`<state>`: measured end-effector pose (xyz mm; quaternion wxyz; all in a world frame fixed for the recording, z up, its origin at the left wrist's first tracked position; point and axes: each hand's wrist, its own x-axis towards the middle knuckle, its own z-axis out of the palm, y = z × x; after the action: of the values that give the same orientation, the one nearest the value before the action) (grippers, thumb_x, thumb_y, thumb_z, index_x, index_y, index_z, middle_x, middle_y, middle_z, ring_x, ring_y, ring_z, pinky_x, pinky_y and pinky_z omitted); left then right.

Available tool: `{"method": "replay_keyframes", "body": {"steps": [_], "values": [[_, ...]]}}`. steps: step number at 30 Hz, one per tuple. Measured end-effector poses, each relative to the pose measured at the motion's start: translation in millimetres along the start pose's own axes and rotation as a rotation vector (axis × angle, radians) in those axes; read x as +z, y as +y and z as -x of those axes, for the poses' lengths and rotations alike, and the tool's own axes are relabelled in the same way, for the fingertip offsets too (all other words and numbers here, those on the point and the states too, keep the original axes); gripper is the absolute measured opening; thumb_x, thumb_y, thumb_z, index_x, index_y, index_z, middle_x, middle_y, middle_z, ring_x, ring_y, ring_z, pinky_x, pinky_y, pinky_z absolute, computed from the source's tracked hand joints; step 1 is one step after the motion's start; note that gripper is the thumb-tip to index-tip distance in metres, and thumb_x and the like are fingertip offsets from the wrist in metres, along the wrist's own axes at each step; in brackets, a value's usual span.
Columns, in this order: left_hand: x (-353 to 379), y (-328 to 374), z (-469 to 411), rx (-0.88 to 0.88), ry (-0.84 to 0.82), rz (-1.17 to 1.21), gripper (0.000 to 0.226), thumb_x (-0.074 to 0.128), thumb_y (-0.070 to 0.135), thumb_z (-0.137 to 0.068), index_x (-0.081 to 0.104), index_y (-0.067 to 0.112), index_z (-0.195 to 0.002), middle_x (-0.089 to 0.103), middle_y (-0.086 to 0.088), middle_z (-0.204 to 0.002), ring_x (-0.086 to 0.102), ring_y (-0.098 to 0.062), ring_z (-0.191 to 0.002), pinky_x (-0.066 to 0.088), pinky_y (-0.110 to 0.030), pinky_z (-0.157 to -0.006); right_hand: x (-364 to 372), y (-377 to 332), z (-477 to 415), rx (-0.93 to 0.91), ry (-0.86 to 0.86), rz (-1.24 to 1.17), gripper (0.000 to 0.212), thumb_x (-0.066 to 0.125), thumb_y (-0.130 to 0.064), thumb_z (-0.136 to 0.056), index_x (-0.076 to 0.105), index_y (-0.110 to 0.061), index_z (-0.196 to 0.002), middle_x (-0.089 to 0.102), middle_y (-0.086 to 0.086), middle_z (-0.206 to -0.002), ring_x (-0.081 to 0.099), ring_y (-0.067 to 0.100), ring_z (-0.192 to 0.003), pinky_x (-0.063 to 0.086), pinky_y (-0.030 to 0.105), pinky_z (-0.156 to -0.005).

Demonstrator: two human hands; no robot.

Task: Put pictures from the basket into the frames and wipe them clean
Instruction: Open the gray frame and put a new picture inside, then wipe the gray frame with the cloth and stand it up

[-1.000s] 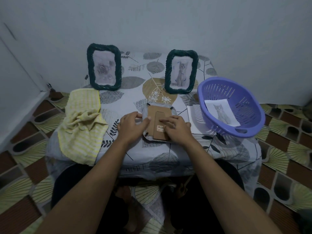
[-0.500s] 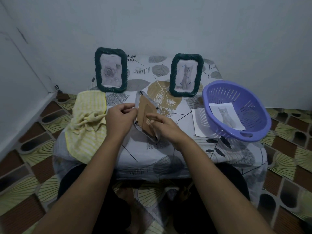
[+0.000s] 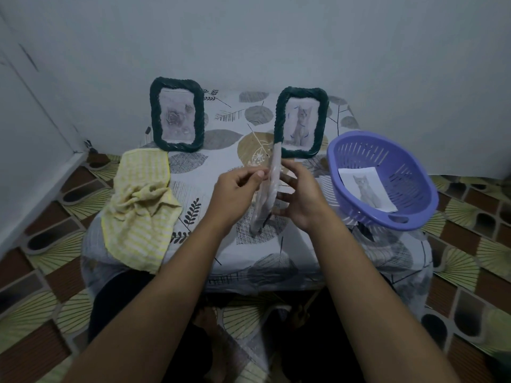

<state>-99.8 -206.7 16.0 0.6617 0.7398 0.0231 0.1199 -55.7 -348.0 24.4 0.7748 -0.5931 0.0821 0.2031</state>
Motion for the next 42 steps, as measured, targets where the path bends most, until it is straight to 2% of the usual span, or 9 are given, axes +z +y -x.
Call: {"method": "replay_keyframes", "body": {"steps": [2,6,10,19,24,28,32,38,42], "values": [[1,-12,1,-0.052,0.026,-0.029,0.019,0.060,0.016,-0.098,0.074,0.022,-0.110,0.075,0.004,-0.107,0.068,-0.006,-0.100,0.050,-0.016,-0.084,-10,-1,-2,0.034,0.018,-0.038,0.037,0.046,-0.042,-0.097,0.064,-0.017,-0.116,0.062,0.003,-0.116,0.060,0.028,-0.092,0.055,0.036,-0.062],[1,-43,11,-0.183,0.095,-0.321,0.027,0.055,0.023,-0.101,0.069,0.023,-0.124,0.070,-0.002,-0.119,0.065,-0.018,-0.108,0.049,-0.031,-0.097,-22,5,-8,0.114,0.056,-0.081,0.048,0.045,-0.044,-0.095,0.062,-0.008,-0.122,0.067,0.017,-0.120,0.064,0.038,-0.109,0.054,0.053,-0.091],[-1,-54,19,-0.123,0.072,-0.536,0.031,0.053,0.019,-0.101,0.066,0.012,-0.128,0.068,-0.005,-0.126,0.062,-0.019,-0.114,0.036,-0.017,-0.091,-25,13,-8,0.103,0.068,-0.148,0.038,0.037,-0.030,-0.105,0.059,-0.004,-0.122,0.069,0.024,-0.113,0.066,0.039,-0.104,0.054,0.051,-0.084],[-51,-56,11,-0.083,0.035,-0.680,0.027,0.056,0.012,-0.095,0.073,0.014,-0.116,0.073,-0.002,-0.115,0.065,-0.018,-0.101,0.041,-0.019,-0.087,-2,52,-18,0.007,0.075,-0.171,0.030,0.037,-0.022,-0.107,0.053,-0.006,-0.127,0.069,0.022,-0.117,0.068,0.039,-0.105,0.055,0.059,-0.088],[-94,-64,9,0.002,0.286,-1.045,0.037,0.059,0.024,-0.078,0.072,0.021,-0.112,0.062,-0.008,-0.123,0.049,-0.036,-0.116,0.039,-0.049,-0.096,18,69,-21,0.003,0.066,-0.215,0.033,0.037,-0.022,-0.107,0.055,-0.008,-0.130,0.068,0.022,-0.121,0.067,0.039,-0.109,0.051,0.061,-0.094],[-124,-69,6,-0.235,0.316,-1.123,0.066,0.058,0.025,-0.080,0.044,0.017,-0.143,0.032,-0.013,-0.156,0.018,-0.038,-0.146,0.017,-0.057,-0.114,32,76,-26,-0.006,0.038,-0.225,0.031,0.037,-0.022,-0.106,0.057,-0.011,-0.128,0.068,0.021,-0.121,0.065,0.040,-0.112,0.049,0.062,-0.097],[-135,-77,3,-0.356,0.301,-1.073,0.078,0.053,0.024,-0.090,0.015,0.011,-0.156,0.034,-0.020,-0.152,0.032,-0.040,-0.137,0.023,-0.058,-0.108,41,78,-29,-0.008,0.013,-0.220,0.033,0.037,-0.022,-0.106,0.054,-0.011,-0.132,0.067,0.020,-0.123,0.065,0.040,-0.112,0.047,0.066,-0.097],[-136,-81,6,-0.265,0.306,-1.174,0.040,0.052,0.024,-0.096,0.053,0.010,-0.134,0.056,-0.019,-0.129,0.049,-0.040,-0.118,0.036,-0.052,-0.097,42,75,-30,-0.015,-0.009,-0.239,0.031,0.036,-0.021,-0.107,0.053,-0.012,-0.131,0.067,0.020,-0.122,0.065,0.042,-0.112,0.047,0.067,-0.096],[-129,-76,7,-0.196,0.344,-1.222,0.033,0.046,0.036,-0.098,0.063,0.012,-0.113,0.065,-0.013,-0.109,0.060,-0.036,-0.100,0.034,-0.048,-0.090,38,74,-32,-0.019,0.018,-0.226,0.031,0.037,-0.022,-0.107,0.054,-0.012,-0.131,0.068,0.020,-0.122,0.066,0.040,-0.110,0.050,0.063,-0.095]]}}
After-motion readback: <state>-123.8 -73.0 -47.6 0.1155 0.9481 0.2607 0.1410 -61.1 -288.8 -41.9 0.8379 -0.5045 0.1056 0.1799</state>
